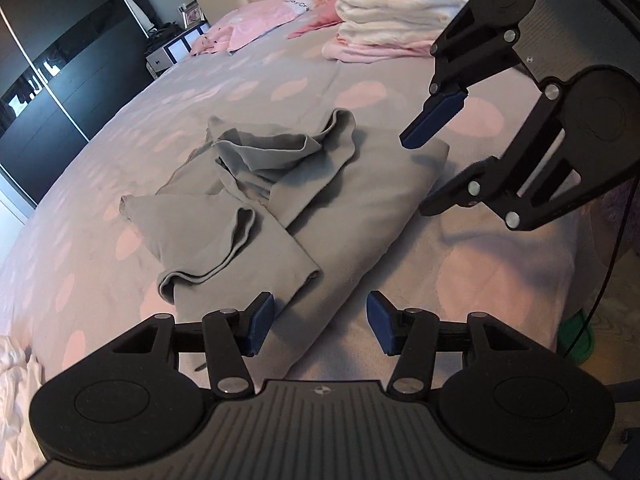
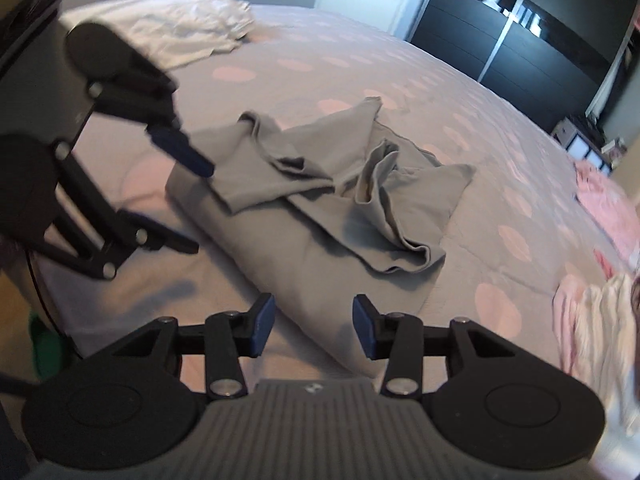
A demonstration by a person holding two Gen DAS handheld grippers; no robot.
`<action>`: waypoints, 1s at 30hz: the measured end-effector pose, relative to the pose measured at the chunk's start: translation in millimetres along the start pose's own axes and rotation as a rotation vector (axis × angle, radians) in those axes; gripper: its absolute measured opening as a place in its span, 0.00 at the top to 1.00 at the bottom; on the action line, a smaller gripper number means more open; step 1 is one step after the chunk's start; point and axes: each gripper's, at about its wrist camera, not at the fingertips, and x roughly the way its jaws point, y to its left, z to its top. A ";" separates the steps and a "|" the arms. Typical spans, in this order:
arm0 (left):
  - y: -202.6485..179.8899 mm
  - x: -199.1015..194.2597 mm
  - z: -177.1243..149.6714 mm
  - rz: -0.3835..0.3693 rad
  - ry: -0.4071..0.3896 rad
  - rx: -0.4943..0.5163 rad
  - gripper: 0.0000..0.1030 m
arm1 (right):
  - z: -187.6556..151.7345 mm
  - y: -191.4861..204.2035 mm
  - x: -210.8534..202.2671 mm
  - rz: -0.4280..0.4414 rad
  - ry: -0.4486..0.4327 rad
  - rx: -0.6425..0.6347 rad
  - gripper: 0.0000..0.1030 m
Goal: Fold clothes
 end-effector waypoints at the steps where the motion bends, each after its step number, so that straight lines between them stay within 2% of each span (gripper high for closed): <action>1: -0.2 2.3 0.3 0.002 0.005 0.004 0.52 | -1.1 2.6 2.3 -0.007 0.005 -0.029 0.53; 10: -0.2 13.1 -7.0 0.050 0.041 0.086 0.52 | -10.7 18.2 20.2 -0.078 0.031 -0.257 0.51; 15: -7.5 4.9 -15.8 0.124 0.047 0.166 0.52 | -16.4 25.9 31.3 -0.115 0.057 -0.374 0.52; 17: -9.9 6.7 -17.8 0.128 0.065 0.188 0.61 | -18.2 29.0 35.8 -0.125 0.064 -0.409 0.53; 20: -9.9 13.7 -19.6 0.135 0.079 0.201 0.64 | -18.8 30.1 41.7 -0.143 0.064 -0.431 0.53; 24: -7.1 24.3 -18.2 0.133 0.080 0.213 0.64 | -15.2 28.1 49.4 -0.163 0.068 -0.433 0.67; 30: 6.1 18.9 -9.9 0.095 0.090 0.191 0.83 | -5.5 21.6 49.2 -0.137 0.087 -0.411 0.82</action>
